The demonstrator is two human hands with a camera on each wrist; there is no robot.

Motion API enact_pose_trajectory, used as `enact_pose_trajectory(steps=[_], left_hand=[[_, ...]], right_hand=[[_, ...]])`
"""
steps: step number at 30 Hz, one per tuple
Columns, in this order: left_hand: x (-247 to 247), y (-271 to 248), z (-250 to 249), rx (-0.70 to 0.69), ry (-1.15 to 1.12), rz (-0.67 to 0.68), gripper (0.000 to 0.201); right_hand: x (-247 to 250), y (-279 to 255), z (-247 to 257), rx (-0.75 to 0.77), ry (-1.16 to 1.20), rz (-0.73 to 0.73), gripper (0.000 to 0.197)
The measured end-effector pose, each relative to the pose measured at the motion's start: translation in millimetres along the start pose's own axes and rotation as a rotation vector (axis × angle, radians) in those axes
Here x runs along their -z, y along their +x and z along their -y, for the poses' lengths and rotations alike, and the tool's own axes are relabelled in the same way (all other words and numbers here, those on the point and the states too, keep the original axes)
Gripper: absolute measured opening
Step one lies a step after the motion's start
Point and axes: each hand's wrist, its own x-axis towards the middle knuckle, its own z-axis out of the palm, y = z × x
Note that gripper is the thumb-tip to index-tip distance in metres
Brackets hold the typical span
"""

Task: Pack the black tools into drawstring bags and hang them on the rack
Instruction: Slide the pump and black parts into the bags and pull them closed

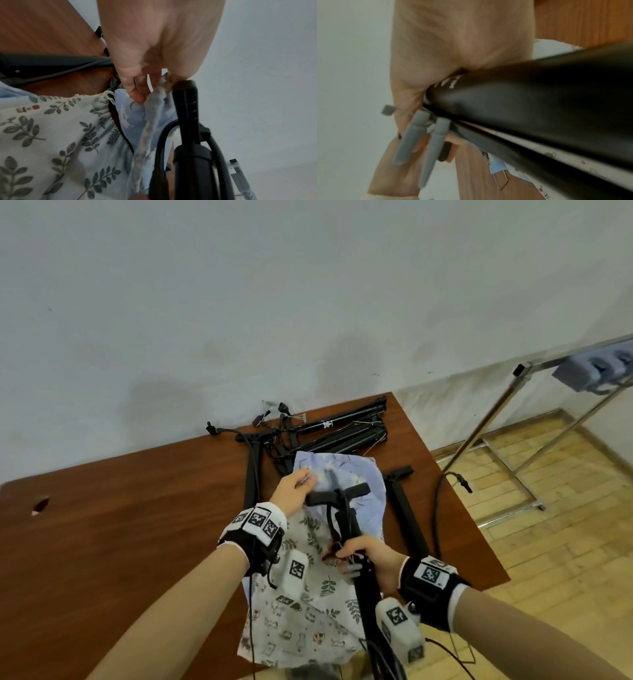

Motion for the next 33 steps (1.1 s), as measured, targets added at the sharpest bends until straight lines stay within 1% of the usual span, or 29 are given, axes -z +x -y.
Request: enact_pose_trajectory(steps=[1,2,3,5,6,7,8,10,12,14,16,18,21,23,24,26,28,29,31,33], left_hand=[[2,0,-2,-0.026,0.032,-0.007,0.038],[4,-4,-8,-0.068,0.051,-0.003,0.038],[5,-5,-11,-0.099,0.065,0.010,0.036],[9,-7,-19,-0.139,0.131,0.112,0.031],[11,-8,-23,-0.141,0.182,0.186,0.031],[13,-7,-24,-0.136,0.230,0.245,0.032],[14,-7,-26,-0.127,0.275,0.285,0.034],[18,-6,-27,-0.126,0.323,0.312,0.035],[23,-6,-27,-0.166,0.359,0.326,0.031],[26,-6,-24,-0.207,0.398,0.308,0.027],[30,-4,-21,-0.222,0.384,0.251,0.027],[34,-6,-21,-0.204,0.379,0.196,0.028],[32,-6,-21,-0.209,0.406,0.209,0.027],[26,-9,-25,-0.200,0.427,0.194,0.028],[22,-10,-26,-0.193,0.428,0.176,0.028],[13,-15,-29,-0.200,0.428,0.123,0.027],[2,-23,-33,-0.275,0.457,0.071,0.023],[-4,-26,-36,-0.332,0.464,0.072,0.022],[-19,-35,-42,-0.402,0.458,0.135,0.022],[-35,-44,-46,-0.396,0.449,0.232,0.025]], right_hand=[[3,5,-2,0.001,0.022,0.014,0.019],[3,8,-4,-0.011,0.050,0.033,0.033],[3,10,-7,-0.032,0.079,0.081,0.037],[5,16,-13,-0.065,0.047,0.192,0.023],[4,17,-15,-0.075,0.026,0.253,0.019],[6,22,-18,-0.085,0.002,0.311,0.022],[5,24,-21,-0.086,-0.029,0.339,0.027],[4,29,-23,-0.066,-0.056,0.377,0.026],[3,29,-22,-0.054,0.004,0.390,0.025],[6,28,-18,-0.037,0.094,0.390,0.023],[15,28,-14,-0.017,0.155,0.348,0.029],[26,29,-11,-0.025,0.132,0.229,0.042],[40,30,-7,-0.007,0.086,0.073,0.041],[42,27,-3,0.014,0.090,0.013,0.042],[43,26,-1,0.022,0.092,-0.010,0.039],[43,25,7,0.063,0.072,-0.063,0.026],[39,24,17,0.069,0.041,-0.086,0.015],[34,23,22,0.048,0.022,-0.089,0.016],[30,23,28,0.029,0.061,-0.108,0.023],[24,24,32,0.070,0.155,-0.094,0.028]])
